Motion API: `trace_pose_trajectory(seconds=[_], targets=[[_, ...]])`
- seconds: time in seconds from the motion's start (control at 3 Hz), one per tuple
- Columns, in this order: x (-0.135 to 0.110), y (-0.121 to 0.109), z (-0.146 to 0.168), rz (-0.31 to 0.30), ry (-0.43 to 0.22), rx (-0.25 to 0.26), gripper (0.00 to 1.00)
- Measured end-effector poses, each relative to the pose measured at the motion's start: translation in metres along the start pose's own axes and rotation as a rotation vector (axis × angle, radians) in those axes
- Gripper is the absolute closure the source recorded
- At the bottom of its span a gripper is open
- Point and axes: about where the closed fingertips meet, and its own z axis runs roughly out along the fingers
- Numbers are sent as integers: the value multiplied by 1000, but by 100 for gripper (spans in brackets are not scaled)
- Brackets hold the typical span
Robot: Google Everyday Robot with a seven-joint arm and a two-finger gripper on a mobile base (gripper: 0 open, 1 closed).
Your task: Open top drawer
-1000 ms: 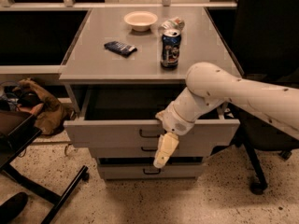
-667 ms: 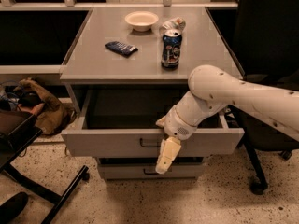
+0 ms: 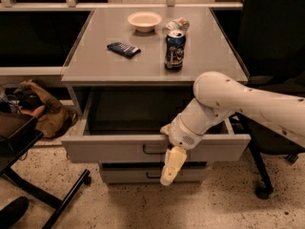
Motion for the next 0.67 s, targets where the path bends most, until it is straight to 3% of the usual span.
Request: trace_pose_trajectory(seconds=[0.33,0.67], targets=[[0,0,-1,0,0,0,0],[11,27,-5,33,5,-21,0]])
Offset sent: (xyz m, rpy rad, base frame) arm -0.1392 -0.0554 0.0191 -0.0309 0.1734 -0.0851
